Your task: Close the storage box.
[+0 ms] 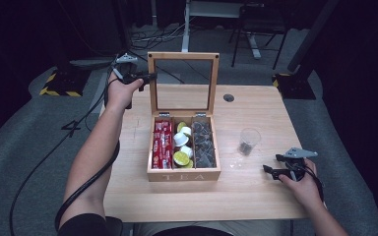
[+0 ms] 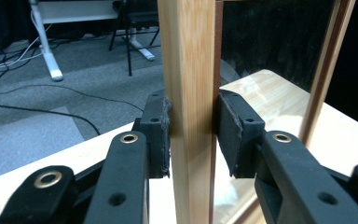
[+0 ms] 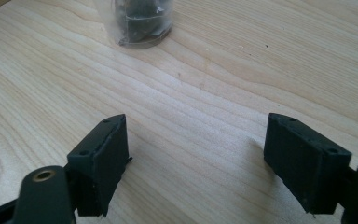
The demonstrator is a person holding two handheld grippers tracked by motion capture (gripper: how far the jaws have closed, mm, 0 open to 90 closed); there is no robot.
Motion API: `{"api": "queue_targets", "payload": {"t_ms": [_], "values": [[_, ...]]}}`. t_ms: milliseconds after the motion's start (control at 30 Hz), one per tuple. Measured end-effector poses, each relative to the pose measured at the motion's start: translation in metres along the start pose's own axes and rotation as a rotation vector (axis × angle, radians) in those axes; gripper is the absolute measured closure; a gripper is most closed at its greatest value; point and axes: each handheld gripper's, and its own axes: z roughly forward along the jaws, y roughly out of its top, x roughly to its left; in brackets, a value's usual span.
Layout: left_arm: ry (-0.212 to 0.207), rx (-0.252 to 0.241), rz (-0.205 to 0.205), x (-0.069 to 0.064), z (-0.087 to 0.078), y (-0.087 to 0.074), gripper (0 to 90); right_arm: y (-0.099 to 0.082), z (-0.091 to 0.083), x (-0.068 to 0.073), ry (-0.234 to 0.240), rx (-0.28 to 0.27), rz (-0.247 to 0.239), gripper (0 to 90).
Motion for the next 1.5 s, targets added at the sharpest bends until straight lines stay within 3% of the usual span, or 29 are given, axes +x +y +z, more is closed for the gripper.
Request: {"api": "queue_targets", "payload": {"t_ms": [367,633,767,967,1300,1500], "values": [[-0.017,0.012,0.093,-0.025,-0.030,-0.007,66.4,0.000,0.000,0.000,-0.001,0.000,0.000,22.3],[-0.008,0.025,0.077,-0.047,-0.050,-0.018,62.8,0.000,0.000,0.000,0.000,0.000,0.000,22.3],[0.003,0.028,0.106,-0.054,-0.056,-0.023,62.5,0.000,0.000,0.000,0.000,0.001,0.000,22.3],[-0.020,0.032,0.155,-0.062,-0.066,-0.033,61.7,0.000,0.000,0.000,-0.002,0.001,0.000,22.3],[-0.008,0.021,0.252,-0.082,-0.080,-0.058,59.3,0.000,0.000,0.000,-0.003,0.001,0.001,22.3],[-0.011,0.024,0.272,-0.090,-0.084,-0.070,56.7,0.000,0.000,0.001,-0.004,0.001,0.002,22.4]]}}
